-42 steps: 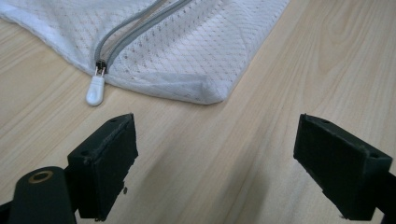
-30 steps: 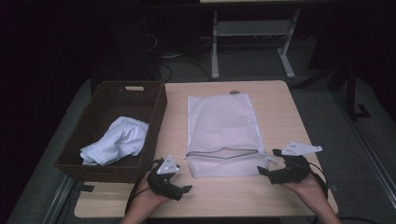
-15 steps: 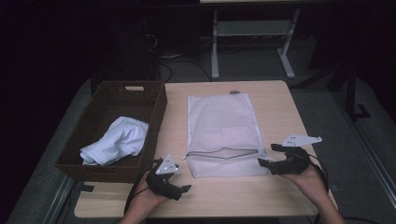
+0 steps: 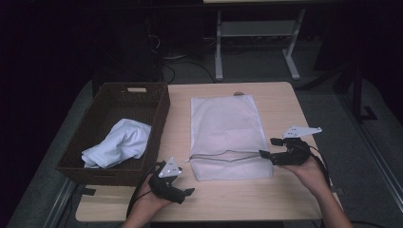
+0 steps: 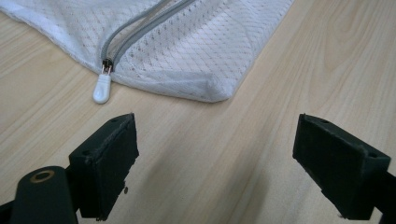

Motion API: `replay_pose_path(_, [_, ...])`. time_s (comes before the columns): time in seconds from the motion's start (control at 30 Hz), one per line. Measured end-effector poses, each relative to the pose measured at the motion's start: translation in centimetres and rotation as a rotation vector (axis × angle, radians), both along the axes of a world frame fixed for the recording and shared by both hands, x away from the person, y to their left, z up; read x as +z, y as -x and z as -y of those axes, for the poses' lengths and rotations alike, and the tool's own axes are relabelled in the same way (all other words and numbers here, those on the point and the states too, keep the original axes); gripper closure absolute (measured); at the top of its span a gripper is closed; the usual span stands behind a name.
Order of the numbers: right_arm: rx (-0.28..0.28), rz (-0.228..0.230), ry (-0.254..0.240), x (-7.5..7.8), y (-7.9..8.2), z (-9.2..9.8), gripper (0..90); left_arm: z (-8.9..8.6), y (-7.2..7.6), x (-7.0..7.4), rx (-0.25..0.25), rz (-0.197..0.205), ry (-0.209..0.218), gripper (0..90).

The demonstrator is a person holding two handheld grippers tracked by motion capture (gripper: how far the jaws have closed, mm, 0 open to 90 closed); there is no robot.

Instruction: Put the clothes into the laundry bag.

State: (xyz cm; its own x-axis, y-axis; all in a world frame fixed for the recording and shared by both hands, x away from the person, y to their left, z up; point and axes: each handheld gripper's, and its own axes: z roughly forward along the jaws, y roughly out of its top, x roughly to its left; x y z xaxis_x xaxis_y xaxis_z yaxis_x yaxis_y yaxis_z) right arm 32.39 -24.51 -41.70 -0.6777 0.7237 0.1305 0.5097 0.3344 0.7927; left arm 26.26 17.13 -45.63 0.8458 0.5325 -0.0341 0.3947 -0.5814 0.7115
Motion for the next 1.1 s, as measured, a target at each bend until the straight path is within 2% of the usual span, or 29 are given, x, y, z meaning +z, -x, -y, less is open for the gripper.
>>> replay_pose_path(0.03, [-0.010,-0.014,0.017,0.1,-0.5,0.0,31.8,0.0,0.0,0.0,0.002,0.000,0.001,13.5])
replay_pose_path(0.2, [-0.024,-0.012,0.016,0.4,-1.5,0.0,38.8,0.0,0.0,0.0,0.004,-0.001,0.006,13.5])
replay_pose_path(0.23, [-0.034,0.004,0.013,0.4,-2.0,-0.1,41.8,0.0,0.0,0.0,0.003,-0.001,0.003,13.5])
replay_pose_path(0.3, [-0.038,-0.005,0.021,0.4,-2.3,-0.2,42.6,0.0,0.0,0.0,0.002,-0.002,0.004,13.5])
replay_pose_path(0.37, [-0.044,-0.007,0.034,0.6,-3.1,-0.5,47.3,0.0,0.0,0.0,0.001,-0.002,0.003,13.5])
replay_pose_path(0.43, [-0.052,0.006,0.022,0.6,-3.5,-0.7,50.7,0.0,0.0,0.0,0.001,-0.002,0.005,13.5])
replay_pose_path(0.5, [-0.082,0.002,0.057,0.6,-4.1,-1.1,53.9,-0.1,0.0,0.1,0.003,-0.002,0.009,13.5])
replay_pose_path(0.53, [-0.082,0.002,0.057,0.6,-4.1,-1.1,53.9,-0.1,0.0,0.1,0.003,-0.002,0.009,13.5])
replay_pose_path(0.57, [-0.116,-0.018,0.082,0.6,-4.9,-1.4,55.9,-0.1,0.0,0.1,0.004,-0.003,0.015,13.5])
replay_pose_path(0.6, [-0.116,-0.018,0.082,0.6,-4.9,-1.4,55.9,-0.1,0.0,0.1,0.004,-0.003,0.015,13.5])
replay_pose_path(0.67, [-0.146,-0.028,0.087,0.4,-5.9,-1.7,62.3,0.0,-0.1,0.1,0.004,-0.009,0.016,13.5])
replay_pose_path(0.8, [-0.161,-0.036,0.104,0.0,-6.8,-1.6,69.3,0.0,-0.1,0.1,0.005,-0.008,0.016,13.5])
replay_pose_path(0.83, [-0.163,-0.051,0.095,-0.3,-7.4,-1.5,74.7,0.0,-0.1,0.1,0.008,-0.010,0.021,13.5])
replay_pose_path(0.9, [-0.171,-0.067,0.083,-0.7,-7.7,-1.3,79.3,0.0,-0.2,0.1,0.010,-0.014,0.029,13.5])
replay_pose_path(0.93, [-0.171,-0.067,0.083,-0.7,-7.7,-1.3,79.3,0.0,-0.2,0.1,0.010,-0.014,0.029,13.5])
replay_pose_path(1.1, [-0.177,-0.125,0.051,-1.8,-8.4,-0.8,88.6,0.0,-0.1,0.2,0.005,-0.012,0.032,13.5])
